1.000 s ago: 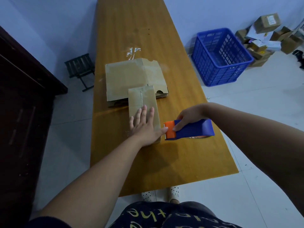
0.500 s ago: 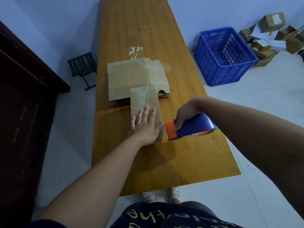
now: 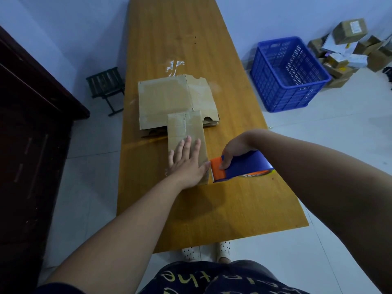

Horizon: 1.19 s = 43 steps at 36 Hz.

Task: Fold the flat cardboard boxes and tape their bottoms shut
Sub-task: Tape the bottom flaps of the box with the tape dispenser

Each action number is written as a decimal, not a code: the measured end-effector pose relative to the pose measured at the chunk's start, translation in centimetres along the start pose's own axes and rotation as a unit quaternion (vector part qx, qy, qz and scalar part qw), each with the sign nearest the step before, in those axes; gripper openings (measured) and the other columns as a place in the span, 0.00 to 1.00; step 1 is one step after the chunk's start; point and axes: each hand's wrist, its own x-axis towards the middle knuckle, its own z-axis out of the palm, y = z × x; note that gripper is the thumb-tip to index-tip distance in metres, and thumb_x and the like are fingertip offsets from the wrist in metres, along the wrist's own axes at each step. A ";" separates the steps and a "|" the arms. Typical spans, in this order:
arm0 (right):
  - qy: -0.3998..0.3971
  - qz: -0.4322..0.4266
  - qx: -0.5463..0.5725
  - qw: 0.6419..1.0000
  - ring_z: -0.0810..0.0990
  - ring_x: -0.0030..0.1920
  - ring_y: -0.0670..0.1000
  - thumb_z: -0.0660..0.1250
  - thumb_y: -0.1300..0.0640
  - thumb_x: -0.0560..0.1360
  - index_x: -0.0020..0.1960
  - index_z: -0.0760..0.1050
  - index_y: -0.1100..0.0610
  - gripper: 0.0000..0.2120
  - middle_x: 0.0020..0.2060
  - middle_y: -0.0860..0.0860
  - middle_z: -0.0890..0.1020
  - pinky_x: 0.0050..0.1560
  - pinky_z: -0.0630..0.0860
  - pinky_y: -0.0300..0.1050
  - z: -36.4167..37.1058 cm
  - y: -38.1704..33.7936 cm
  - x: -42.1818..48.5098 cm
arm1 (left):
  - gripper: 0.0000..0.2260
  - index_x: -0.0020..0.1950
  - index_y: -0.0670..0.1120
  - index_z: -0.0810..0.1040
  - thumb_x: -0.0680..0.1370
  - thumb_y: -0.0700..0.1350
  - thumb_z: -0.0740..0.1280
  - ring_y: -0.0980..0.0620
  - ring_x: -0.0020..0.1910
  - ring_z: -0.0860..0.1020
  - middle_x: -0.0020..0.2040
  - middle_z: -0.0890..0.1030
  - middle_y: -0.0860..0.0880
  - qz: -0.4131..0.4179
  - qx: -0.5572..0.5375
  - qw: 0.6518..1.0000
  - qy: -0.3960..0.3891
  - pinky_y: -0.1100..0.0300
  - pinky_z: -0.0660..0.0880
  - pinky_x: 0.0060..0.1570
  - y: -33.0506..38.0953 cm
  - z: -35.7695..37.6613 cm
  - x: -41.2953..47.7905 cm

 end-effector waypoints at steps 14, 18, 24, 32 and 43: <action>0.074 -0.037 0.048 0.995 0.72 0.60 0.56 0.67 0.40 0.75 0.69 0.68 0.51 0.27 0.64 0.53 0.73 0.59 0.69 0.54 2.5 1.0 -0.9 | 0.32 0.77 0.55 0.34 0.81 0.63 0.48 0.52 0.74 0.30 0.76 0.30 0.52 -0.004 0.004 1.000 0.016 0.49 0.32 0.71 0.1 0.1 0.0; 0.095 -0.038 0.039 0.994 0.70 0.64 0.58 0.66 0.40 0.75 0.71 0.66 0.53 0.30 0.66 0.54 0.71 0.65 0.67 0.56 2.9 0.8 -1.0 | 0.33 0.77 0.55 0.34 0.80 0.63 0.50 0.51 0.74 0.31 0.76 0.31 0.51 -0.004 0.005 1.000 0.012 0.48 0.33 0.71 0.1 0.0 0.0; 0.099 -0.033 0.017 0.994 0.73 0.62 0.57 0.65 0.40 0.75 0.70 0.67 0.53 0.28 0.64 0.54 0.74 0.58 0.70 0.53 3.1 0.4 -1.3 | 0.33 0.77 0.55 0.36 0.80 0.63 0.51 0.50 0.75 0.33 0.77 0.32 0.51 -0.013 -0.001 1.000 0.025 0.47 0.34 0.72 0.4 0.0 -0.1; 0.170 0.004 -0.050 0.984 0.77 0.52 0.55 0.64 0.45 0.77 0.58 0.72 0.57 0.18 0.51 0.54 0.78 0.51 0.73 0.49 3.9 1.1 -0.6 | 0.34 0.78 0.55 0.39 0.80 0.61 0.55 0.49 0.76 0.36 0.78 0.36 0.51 -0.017 -0.010 0.999 0.041 0.46 0.36 0.72 0.5 -0.1 -0.3; 0.329 0.063 -0.044 0.941 0.77 0.43 0.52 0.61 0.35 0.75 0.60 0.69 0.55 0.25 0.42 0.50 0.76 0.41 0.77 0.46 7.3 5.4 2.7 | 0.33 0.78 0.55 0.36 0.80 0.64 0.50 0.52 0.75 0.31 0.76 0.31 0.53 -0.019 0.020 0.999 0.030 0.46 0.32 0.71 0.1 1.1 -0.1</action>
